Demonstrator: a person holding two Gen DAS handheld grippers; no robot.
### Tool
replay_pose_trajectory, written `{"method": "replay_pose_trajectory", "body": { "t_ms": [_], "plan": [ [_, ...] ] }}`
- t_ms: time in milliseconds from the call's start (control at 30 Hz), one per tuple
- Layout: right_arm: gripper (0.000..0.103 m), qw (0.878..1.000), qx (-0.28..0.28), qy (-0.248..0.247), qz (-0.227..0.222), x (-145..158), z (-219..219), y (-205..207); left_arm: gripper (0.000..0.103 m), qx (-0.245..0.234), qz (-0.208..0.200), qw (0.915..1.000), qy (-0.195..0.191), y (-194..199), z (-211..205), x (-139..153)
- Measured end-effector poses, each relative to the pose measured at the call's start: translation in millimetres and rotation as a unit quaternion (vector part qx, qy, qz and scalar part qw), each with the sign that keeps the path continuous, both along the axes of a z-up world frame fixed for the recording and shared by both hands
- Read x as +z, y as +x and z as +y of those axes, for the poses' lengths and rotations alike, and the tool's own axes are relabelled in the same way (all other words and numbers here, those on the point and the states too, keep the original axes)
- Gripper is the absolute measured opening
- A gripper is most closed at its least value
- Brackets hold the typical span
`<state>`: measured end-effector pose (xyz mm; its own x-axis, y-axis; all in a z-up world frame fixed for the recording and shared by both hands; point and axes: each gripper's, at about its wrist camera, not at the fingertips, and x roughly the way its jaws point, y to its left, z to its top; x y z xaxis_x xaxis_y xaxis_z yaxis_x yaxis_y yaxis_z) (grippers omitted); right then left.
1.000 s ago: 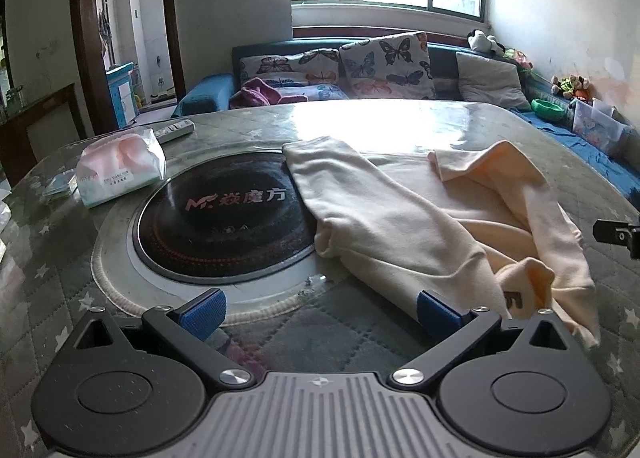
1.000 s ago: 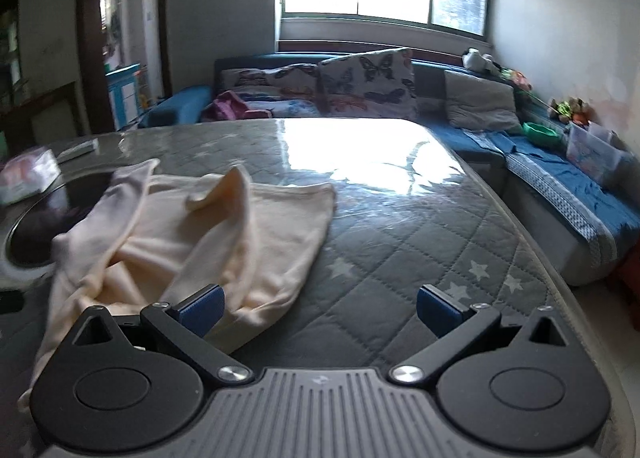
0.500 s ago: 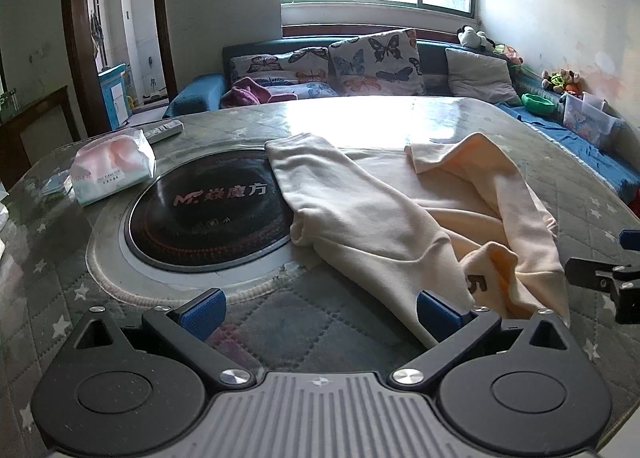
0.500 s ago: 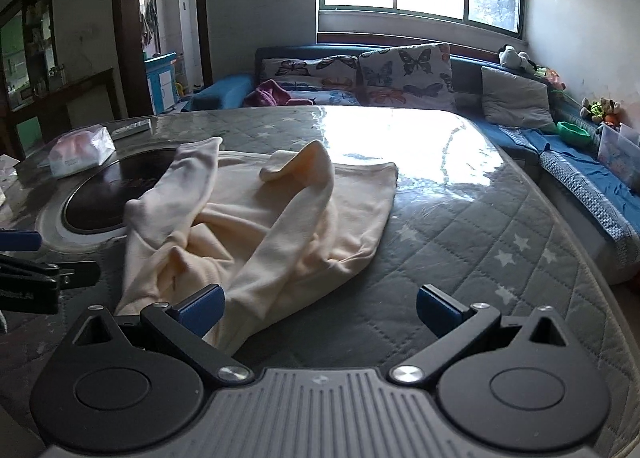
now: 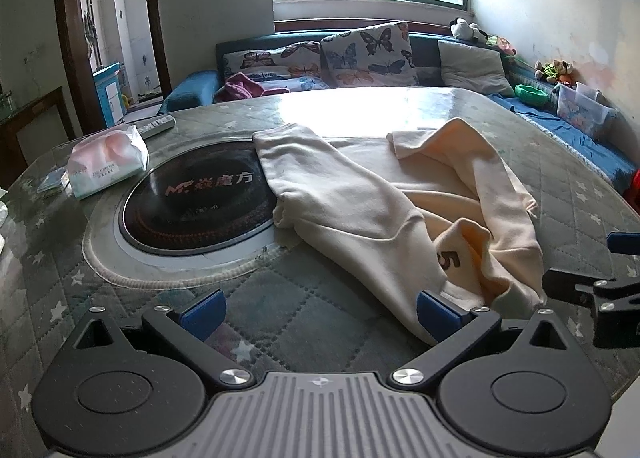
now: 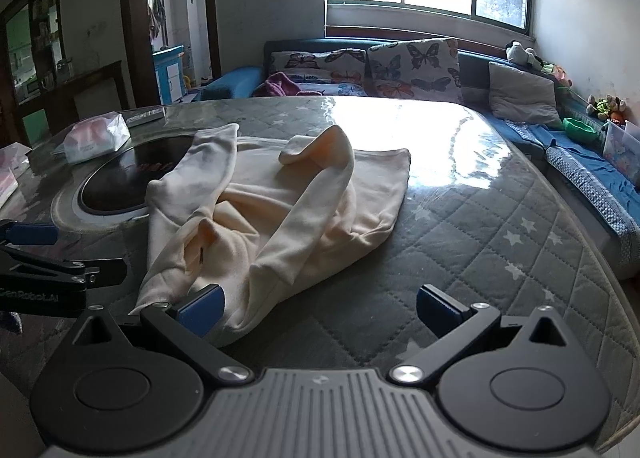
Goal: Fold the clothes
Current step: 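Move both grippers toward the crumpled cream shirt, fingers open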
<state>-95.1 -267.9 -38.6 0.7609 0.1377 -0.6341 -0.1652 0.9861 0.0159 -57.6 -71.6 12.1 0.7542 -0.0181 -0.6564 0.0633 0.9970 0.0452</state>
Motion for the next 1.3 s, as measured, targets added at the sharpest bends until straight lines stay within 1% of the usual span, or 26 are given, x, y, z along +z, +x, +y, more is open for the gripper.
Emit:
{"method": "replay_pose_trajectory", "body": {
  "t_ms": [633,1300],
  "plan": [
    [0.103,1.0,0.013,-0.006,0.009,-1.7,10.0,-7.8,0.103,-0.007,0.007,0.9999,0.006,-8.0,-7.8,-0.1],
    [0.103,1.0,0.023,-0.007,0.013,-1.7,16.1,-7.4,0.103,-0.008,0.019,0.9997,0.01,-6.5,-11.8,-1.4]
  ]
}}
